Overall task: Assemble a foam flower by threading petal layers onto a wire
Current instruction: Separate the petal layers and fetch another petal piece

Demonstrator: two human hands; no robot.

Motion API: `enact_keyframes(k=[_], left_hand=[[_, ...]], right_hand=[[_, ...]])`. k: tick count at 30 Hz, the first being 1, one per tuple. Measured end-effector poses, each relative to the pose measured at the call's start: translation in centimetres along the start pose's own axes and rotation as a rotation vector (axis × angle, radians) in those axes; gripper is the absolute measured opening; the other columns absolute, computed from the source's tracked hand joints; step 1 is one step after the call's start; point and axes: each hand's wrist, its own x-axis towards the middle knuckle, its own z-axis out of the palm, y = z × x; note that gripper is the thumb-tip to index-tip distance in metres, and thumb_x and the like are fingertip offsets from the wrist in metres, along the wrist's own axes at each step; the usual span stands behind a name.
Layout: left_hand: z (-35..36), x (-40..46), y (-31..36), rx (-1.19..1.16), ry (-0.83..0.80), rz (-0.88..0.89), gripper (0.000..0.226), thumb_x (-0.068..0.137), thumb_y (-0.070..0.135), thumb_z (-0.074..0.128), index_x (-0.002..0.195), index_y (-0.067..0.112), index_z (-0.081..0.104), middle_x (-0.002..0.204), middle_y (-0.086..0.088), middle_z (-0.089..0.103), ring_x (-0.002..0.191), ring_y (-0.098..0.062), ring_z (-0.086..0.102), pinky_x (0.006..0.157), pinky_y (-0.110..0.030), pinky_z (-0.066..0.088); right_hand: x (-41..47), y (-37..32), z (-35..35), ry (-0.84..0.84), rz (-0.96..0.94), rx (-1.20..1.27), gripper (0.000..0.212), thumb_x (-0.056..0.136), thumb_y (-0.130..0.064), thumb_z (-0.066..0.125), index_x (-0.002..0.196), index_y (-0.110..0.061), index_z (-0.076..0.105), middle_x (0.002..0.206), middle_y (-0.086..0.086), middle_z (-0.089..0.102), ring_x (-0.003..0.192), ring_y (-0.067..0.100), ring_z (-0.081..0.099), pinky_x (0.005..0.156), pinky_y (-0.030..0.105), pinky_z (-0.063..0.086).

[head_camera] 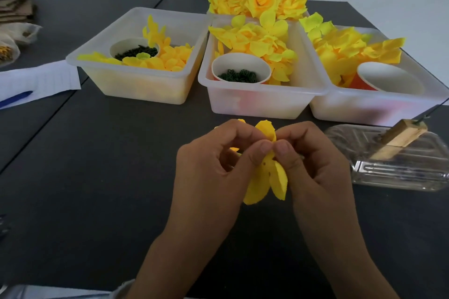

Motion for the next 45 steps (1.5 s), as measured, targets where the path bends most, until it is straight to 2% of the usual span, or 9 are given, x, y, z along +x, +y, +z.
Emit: enact_keyframes(k=[4,8,12,16,19,26,32,39,45], left_hand=[[-0.2,-0.1,0.2,-0.126,-0.047,-0.067,0.018,0.081,0.037,0.059,0.088,0.024,0.07,0.075,0.007,0.073,0.067,-0.005,0.07,0.059,-0.012,0.053],[-0.3,0.0,0.2,-0.152,-0.033,-0.071,0.011,0.08,0.036,0.06,0.083,0.029,0.068,0.075,0.009,0.073,0.064,-0.005,0.069,0.057,-0.012,0.053],[-0.4,0.0,0.3,-0.132,0.027,-0.06,0.008,0.079,0.036,0.064,0.079,0.029,0.069,0.071,0.009,0.072,0.062,-0.007,0.068,0.054,-0.01,0.05],[-0.5,0.0,0.1,-0.052,0.064,-0.076,0.007,0.077,0.039,0.064,0.078,0.033,0.068,0.075,0.012,0.071,0.067,-0.006,0.069,0.054,-0.01,0.05],[-0.4,-0.1,0.1,-0.039,0.07,-0.078,0.006,0.08,0.038,0.064,0.08,0.033,0.068,0.074,0.011,0.071,0.065,-0.008,0.068,0.053,-0.016,0.054],[-0.1,-0.1,0.1,0.021,0.064,-0.062,0.007,0.086,0.032,0.063,0.08,0.03,0.067,0.07,0.011,0.069,0.065,-0.009,0.067,0.055,-0.025,0.056],[-0.1,-0.1,0.0,0.076,0.057,-0.045,0.011,0.086,0.029,0.063,0.077,0.032,0.066,0.069,0.014,0.067,0.064,-0.003,0.065,0.054,-0.012,0.048],[-0.3,-0.3,0.0,-0.022,-0.006,-0.054,0.006,0.089,0.031,0.064,0.086,0.028,0.069,0.075,0.01,0.071,0.07,-0.009,0.069,0.061,-0.032,0.058],[-0.3,-0.3,-0.1,-0.118,-0.032,-0.072,0.004,0.084,0.025,0.069,0.086,0.028,0.069,0.075,0.009,0.073,0.064,-0.007,0.068,0.059,-0.026,0.058]], right_hand=[[-0.1,-0.4,-0.2,-0.013,-0.047,-0.053,0.017,0.093,-0.016,0.048,0.086,-0.009,0.062,0.076,0.004,0.062,0.066,0.01,0.06,0.056,0.013,0.048],[-0.3,-0.9,-0.4,-0.051,-0.026,-0.044,0.027,0.095,-0.025,0.046,0.09,-0.005,0.064,0.075,0.012,0.063,0.064,0.024,0.06,0.054,0.035,0.053],[-0.7,-1.6,-0.6,-0.141,-0.019,-0.097,0.028,0.088,-0.038,0.051,0.098,-0.015,0.064,0.083,0.003,0.067,0.071,0.013,0.064,0.058,0.016,0.049],[-1.1,-1.8,-0.7,-0.172,0.022,-0.266,0.04,0.077,-0.05,0.059,0.11,-0.027,0.061,0.096,-0.009,0.066,0.09,0.013,0.065,0.071,0.026,0.055],[-1.1,-1.7,-0.7,-0.149,0.005,-0.33,0.034,0.082,-0.04,0.061,0.113,-0.027,0.062,0.099,-0.014,0.066,0.095,0.009,0.063,0.074,0.02,0.053],[-1.0,-1.5,-1.0,-0.134,0.062,-0.239,0.029,0.085,-0.025,0.056,0.111,-0.022,0.066,0.095,-0.012,0.068,0.09,0.006,0.063,0.07,0.009,0.047],[-1.3,-1.4,-1.0,-0.127,0.081,-0.197,0.03,0.084,-0.024,0.055,0.111,-0.022,0.066,0.097,-0.011,0.069,0.091,0.006,0.063,0.07,0.009,0.047],[-1.3,-1.6,-1.3,-0.112,0.068,-0.172,0.025,0.085,-0.022,0.055,0.107,-0.026,0.066,0.09,-0.011,0.07,0.085,0.007,0.064,0.065,0.008,0.047],[-1.3,-1.7,-1.6,-0.107,0.054,-0.175,0.024,0.085,-0.022,0.056,0.105,-0.027,0.067,0.085,-0.004,0.071,0.08,0.013,0.065,0.062,0.012,0.05]])
